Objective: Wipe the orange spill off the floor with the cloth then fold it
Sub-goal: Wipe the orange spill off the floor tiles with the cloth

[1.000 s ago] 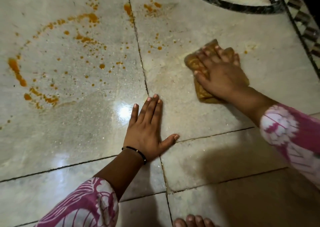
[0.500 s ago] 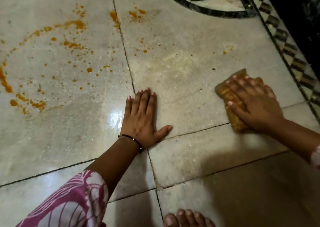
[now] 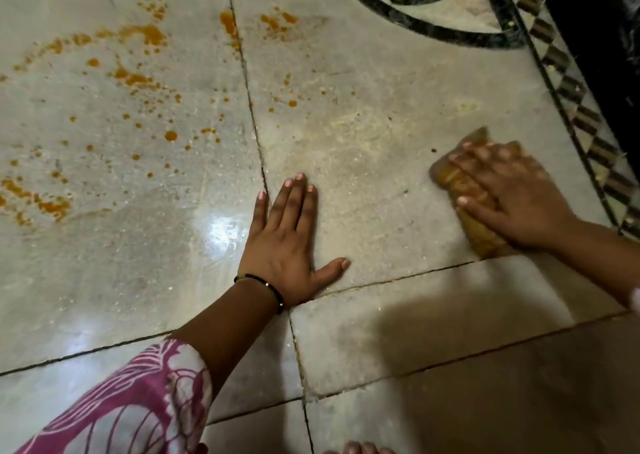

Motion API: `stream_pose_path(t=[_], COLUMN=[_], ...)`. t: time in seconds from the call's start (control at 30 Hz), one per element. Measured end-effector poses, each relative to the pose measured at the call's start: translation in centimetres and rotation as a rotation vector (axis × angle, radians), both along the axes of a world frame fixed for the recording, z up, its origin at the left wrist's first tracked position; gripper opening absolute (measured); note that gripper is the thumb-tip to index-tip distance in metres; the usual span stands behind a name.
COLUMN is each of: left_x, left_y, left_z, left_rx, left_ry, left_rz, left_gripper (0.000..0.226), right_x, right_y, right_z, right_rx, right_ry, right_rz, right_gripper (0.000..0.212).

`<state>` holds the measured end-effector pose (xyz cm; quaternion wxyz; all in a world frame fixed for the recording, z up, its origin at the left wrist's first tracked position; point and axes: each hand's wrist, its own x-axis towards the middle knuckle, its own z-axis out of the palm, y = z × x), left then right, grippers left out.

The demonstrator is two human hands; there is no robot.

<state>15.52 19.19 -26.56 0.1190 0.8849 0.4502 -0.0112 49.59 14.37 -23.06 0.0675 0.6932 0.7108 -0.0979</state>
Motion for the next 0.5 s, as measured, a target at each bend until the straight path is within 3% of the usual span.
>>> stream_pose_path(t=[0.1,0.23,0.3,0.37,0.5], left_x=[0.1,0.2,0.3,0.2,0.2], left_y=[0.0,-0.1,-0.1,-0.1,-0.1], left_z=[0.0,0.3,0.3,0.3,0.1], left_rx=[-0.007,-0.02,-0.025,-0.022,-0.025], left_ry=[0.007,0.009,0.01,0.011,0.003], left_rz=[0.008,0.013,0.012,0.016,0.015], left_gripper=[0.103,0.103,0.103,0.103,0.103], right_x=[2.7,-0.6,-4.1,-6.7,-3.5], right_y=[4.2,12.5,13.8,11.9,5.8], right_z=[-0.4,-0.9,-1.1,-1.2,0.1], right_rx=[0.037,0.013,0.002,-0.009,-0.115], right_ry=[-0.035,0.002,0.013,0.038,0.011], right_rz=[-0.214,-0.421,-0.343,-0.121,0.213], right_gripper=[0.076,0.076,0.072,0.072,0.074])
